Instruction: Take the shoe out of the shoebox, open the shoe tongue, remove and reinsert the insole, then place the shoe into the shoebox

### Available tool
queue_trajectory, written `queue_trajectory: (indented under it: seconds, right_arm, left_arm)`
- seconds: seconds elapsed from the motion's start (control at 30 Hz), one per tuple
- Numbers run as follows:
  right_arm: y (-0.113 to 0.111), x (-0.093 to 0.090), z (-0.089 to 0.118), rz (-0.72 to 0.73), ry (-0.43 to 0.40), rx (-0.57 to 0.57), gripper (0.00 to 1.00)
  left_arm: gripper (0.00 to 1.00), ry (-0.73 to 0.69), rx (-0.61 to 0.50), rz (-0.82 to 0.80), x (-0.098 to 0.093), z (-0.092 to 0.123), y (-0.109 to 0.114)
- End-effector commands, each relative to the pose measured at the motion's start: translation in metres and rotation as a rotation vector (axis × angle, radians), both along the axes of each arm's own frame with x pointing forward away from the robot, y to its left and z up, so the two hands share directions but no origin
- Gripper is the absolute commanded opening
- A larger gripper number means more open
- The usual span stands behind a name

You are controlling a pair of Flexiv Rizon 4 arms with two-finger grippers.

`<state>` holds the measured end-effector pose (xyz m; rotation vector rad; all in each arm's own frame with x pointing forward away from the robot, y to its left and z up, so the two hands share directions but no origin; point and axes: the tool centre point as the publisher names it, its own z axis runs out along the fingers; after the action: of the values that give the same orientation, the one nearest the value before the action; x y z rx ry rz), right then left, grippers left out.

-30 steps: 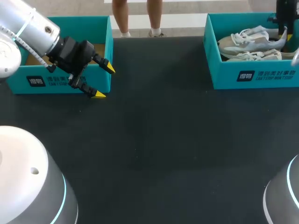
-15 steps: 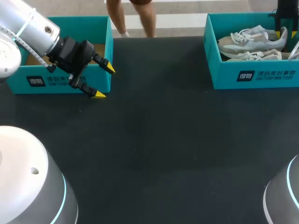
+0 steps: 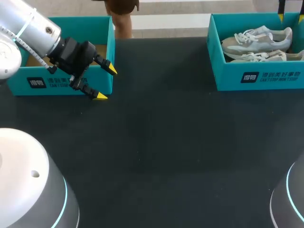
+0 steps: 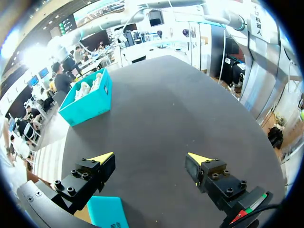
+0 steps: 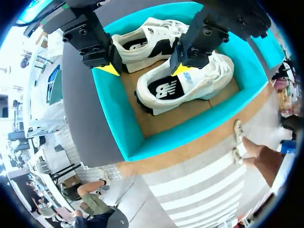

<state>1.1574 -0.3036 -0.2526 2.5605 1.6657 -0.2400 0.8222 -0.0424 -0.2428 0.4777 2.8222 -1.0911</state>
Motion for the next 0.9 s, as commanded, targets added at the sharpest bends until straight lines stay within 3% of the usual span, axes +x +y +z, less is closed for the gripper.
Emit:
queue_trajectory:
  seconds: [0.03,0.13,0.57,0.67,0.7,0.9]
  right_arm:
    - [0.023,-0.046,0.044,0.054,-0.090,-0.003,0.76]
    - [0.032,-0.052,0.062,0.096,-0.093,0.059,1.00]
    - [0.032,-0.050,0.068,0.086,-0.104,0.091,1.00]
    - [0.042,-0.056,0.073,0.134,-0.114,0.110,1.00]
    - [0.047,-0.061,0.074,0.138,-0.102,0.098,1.00]
    - [0.075,-0.103,0.081,0.177,-0.070,0.091,1.00]
  left_arm:
    - [1.00,0.000,0.002,-0.001,0.000,0.000,0.000]
    - [1.00,0.000,0.002,-0.001,0.000,0.000,0.000]
    - [1.00,0.000,0.002,-0.001,0.000,0.000,0.000]
    - [1.00,0.044,0.192,0.273,0.014,0.006,-0.015]
    - [1.00,0.125,0.209,0.339,0.018,0.008,-0.014]
    - [1.00,0.298,0.232,0.687,0.034,0.023,0.005]
